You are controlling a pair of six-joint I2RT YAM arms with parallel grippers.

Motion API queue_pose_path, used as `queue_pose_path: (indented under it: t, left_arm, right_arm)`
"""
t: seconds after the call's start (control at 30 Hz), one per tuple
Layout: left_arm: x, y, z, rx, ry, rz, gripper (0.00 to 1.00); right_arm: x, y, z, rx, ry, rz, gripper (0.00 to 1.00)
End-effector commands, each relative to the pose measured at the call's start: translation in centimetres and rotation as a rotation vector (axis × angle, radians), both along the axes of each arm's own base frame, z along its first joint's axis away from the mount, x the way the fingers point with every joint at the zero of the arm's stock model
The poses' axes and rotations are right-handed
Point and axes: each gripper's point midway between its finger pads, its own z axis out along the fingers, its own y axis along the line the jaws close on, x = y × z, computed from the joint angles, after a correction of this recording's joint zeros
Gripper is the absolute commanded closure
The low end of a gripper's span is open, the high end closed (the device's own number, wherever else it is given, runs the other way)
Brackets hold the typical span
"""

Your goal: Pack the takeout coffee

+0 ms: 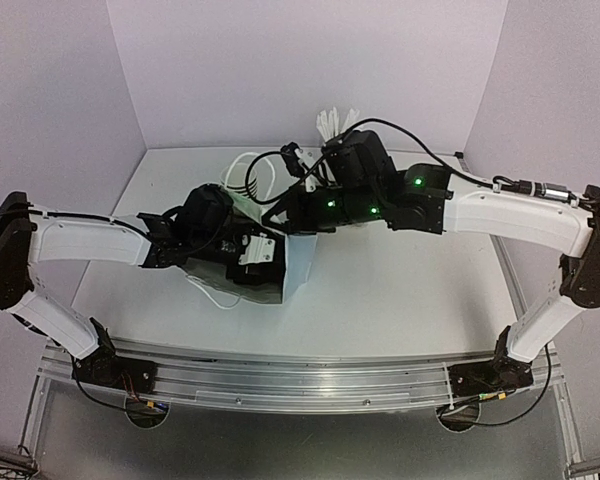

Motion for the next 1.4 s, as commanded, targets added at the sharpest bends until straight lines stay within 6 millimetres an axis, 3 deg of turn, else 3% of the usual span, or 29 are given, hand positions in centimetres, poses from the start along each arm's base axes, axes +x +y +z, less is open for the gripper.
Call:
queue_pose_path:
  t: [0.0,0.3,0.5,0.77,0.9,1.0,1.23,1.37]
  left_arm:
    - [-0.6,0.0,2.0,-0.013,0.115,0.01,0.25]
    - [-2.3,0.1,3.8,-0.03,0.219,-0.02,0.17]
    - [-1.3,-0.4,5.7,-0.063,0.184,0.013,0.1]
    - [-1.5,0.2,3.5,-0.007,0.158,-0.013,0.0]
    - [-1.1,-0.2,3.4,-0.031,0.133,-0.012,0.0]
    - [-0.9,-0.4,4.8,-0.064,0.092,-0.019,0.0]
    - [-2.6,0.1,5.2,-0.055,0.075,-0.114,0.0]
    - [-2.6,-0.1,6.5,-0.069,0.102,-0.102,0.0]
  right_arm:
    - [0.0,-0.3,1.8,0.04,0.009,-0.012,1.0]
    - [1.5,-0.7,1.2,0.056,0.113,-0.084,1.0]
    - [2.5,-1.1,0.9,0.052,0.133,-0.1,1.0]
    - [2.8,-1.3,1.0,0.048,0.134,-0.104,1.0]
    - [2.8,-1.2,0.9,0.047,0.136,-0.097,1.0]
    - [2.8,-1.4,0.7,0.04,0.137,-0.102,1.0]
    - [3.8,-1.9,-0.1,0.023,0.144,-0.128,1.0]
    - [5.0,-2.9,0.1,0.024,0.144,-0.173,1.0]
